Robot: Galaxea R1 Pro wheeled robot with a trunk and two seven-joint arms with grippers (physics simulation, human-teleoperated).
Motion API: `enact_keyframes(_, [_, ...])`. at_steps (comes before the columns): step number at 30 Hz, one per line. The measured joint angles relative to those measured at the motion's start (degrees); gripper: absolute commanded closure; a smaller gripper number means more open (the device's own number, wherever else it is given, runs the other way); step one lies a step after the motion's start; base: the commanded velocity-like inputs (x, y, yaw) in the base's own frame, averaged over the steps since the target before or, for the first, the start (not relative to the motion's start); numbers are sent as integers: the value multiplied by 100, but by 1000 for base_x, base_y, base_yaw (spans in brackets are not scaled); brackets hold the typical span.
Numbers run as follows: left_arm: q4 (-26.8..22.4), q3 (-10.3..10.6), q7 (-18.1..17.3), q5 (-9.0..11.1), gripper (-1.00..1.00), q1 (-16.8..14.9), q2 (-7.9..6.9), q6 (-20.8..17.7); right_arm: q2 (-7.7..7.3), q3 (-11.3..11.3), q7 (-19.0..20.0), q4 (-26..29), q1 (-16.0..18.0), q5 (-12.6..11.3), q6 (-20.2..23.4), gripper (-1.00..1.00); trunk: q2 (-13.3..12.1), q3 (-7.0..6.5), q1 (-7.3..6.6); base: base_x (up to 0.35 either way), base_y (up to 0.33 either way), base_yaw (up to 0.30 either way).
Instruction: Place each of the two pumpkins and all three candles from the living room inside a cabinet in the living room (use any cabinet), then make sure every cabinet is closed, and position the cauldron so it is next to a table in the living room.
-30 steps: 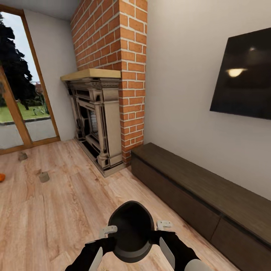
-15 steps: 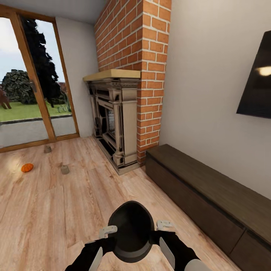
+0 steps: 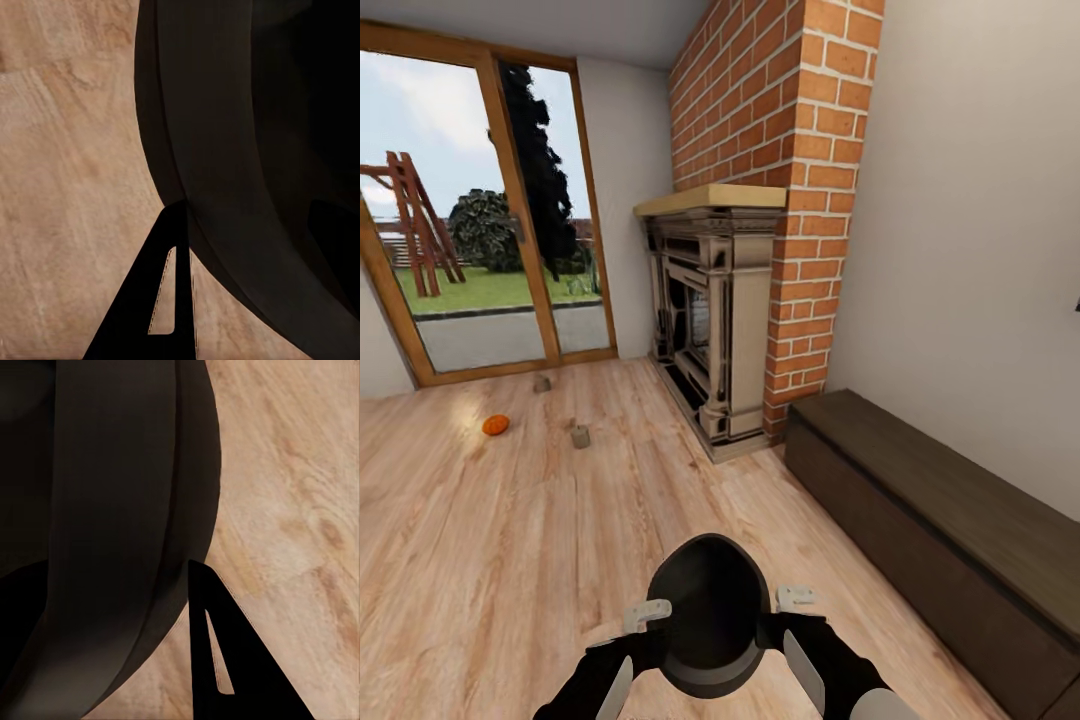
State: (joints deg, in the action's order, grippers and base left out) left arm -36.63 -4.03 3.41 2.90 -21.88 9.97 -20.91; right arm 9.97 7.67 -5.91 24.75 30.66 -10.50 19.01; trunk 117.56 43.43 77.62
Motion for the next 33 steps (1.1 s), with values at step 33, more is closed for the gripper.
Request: enact_keyframes(33, [-1,0,2,6,100,0,0,-6,0,2,-4,9,0,0,13,100,0,0,0,254,0,198])
